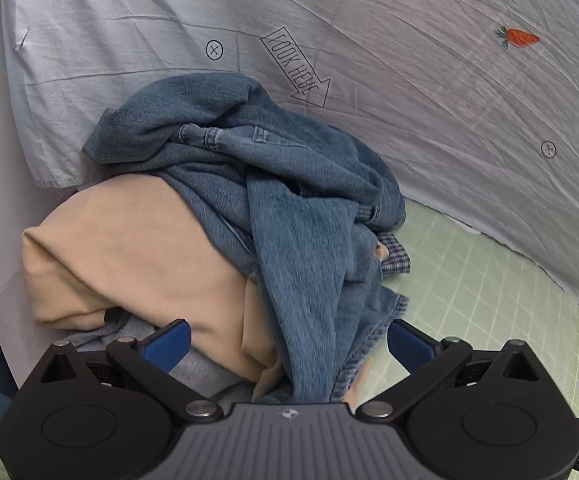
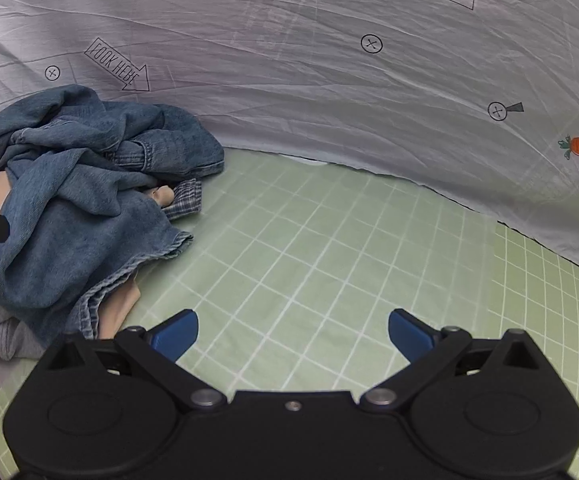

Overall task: Fold clothes
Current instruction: 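Reach into the heap and grasp the blue jeans with both tools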

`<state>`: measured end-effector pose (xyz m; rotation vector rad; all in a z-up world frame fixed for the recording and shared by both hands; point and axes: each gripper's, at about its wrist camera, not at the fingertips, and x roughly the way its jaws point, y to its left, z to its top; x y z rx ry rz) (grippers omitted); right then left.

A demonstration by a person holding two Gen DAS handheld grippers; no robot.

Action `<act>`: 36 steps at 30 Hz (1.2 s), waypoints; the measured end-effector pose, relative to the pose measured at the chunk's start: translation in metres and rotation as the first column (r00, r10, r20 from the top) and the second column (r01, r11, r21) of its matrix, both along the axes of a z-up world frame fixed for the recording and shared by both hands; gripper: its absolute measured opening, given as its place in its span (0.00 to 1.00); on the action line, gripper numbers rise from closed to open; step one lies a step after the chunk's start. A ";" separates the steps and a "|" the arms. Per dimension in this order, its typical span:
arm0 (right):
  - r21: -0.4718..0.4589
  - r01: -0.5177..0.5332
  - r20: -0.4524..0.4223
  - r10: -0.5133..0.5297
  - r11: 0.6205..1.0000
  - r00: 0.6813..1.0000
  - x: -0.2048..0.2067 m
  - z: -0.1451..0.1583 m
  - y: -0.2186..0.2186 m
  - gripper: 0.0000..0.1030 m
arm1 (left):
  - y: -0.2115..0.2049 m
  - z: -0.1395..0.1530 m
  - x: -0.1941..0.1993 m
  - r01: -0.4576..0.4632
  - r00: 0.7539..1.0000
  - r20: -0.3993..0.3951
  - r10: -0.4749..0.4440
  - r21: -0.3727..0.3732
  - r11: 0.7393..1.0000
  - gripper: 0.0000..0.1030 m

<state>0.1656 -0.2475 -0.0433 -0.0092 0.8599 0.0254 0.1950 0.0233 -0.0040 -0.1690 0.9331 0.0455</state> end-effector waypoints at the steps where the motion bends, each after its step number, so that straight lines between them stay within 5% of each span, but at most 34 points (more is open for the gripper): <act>1: 0.013 0.001 -0.003 -0.001 1.000 1.000 0.016 -0.001 0.001 0.99 | 0.004 0.001 0.013 -0.012 1.000 0.004 0.012 -0.010 1.000 1.00; 8: 0.197 0.013 -0.043 -0.004 0.980 0.999 0.135 -0.020 0.022 0.93 | 0.047 -0.019 0.092 -0.195 0.981 -0.022 0.194 -0.067 0.979 1.00; 12: 0.400 0.040 -0.095 -0.002 0.916 0.995 0.193 -0.043 0.036 0.82 | 0.064 -0.038 0.115 -0.242 0.970 -0.048 0.239 -0.089 0.966 0.99; 14: 0.556 0.091 -0.150 -0.009 0.826 0.989 0.213 -0.061 0.040 0.77 | 0.065 -0.044 0.120 -0.237 0.971 -0.047 0.234 -0.072 0.969 0.99; 17: 0.777 0.214 -0.260 -0.008 0.593 0.965 0.230 -0.095 0.045 0.70 | 0.064 -0.050 0.126 -0.222 0.974 -0.047 0.220 -0.038 0.974 0.99; 19: 0.837 0.297 -0.331 -0.007 0.459 0.944 0.236 -0.113 0.052 0.69 | 0.063 -0.052 0.130 -0.223 0.974 -0.050 0.221 -0.025 0.975 0.99; 20: 0.847 0.322 -0.355 -0.003 0.424 0.935 0.238 -0.119 0.057 0.69 | 0.063 -0.053 0.131 -0.222 0.974 -0.051 0.221 -0.018 0.975 1.00; 24: 0.833 0.283 -0.330 0.017 0.475 0.944 0.244 -0.115 0.085 0.56 | 0.061 -0.060 0.130 -0.216 0.976 -0.037 0.216 0.012 0.976 1.00; 26: 0.821 0.235 -0.271 -0.008 0.520 0.963 0.242 -0.103 0.094 0.33 | 0.060 -0.061 0.129 -0.215 0.976 -0.031 0.215 0.016 0.977 1.00; 29: 0.808 0.148 -0.160 -0.029 0.571 0.987 0.230 -0.078 0.098 0.19 | 0.059 -0.062 0.127 -0.214 0.977 -0.025 0.214 0.019 0.977 1.00; 36: 0.727 0.003 0.068 -0.077 0.687 0.995 0.165 -0.018 0.083 0.14 | 0.042 -0.053 0.109 -0.177 0.984 -0.016 0.178 0.048 0.983 1.00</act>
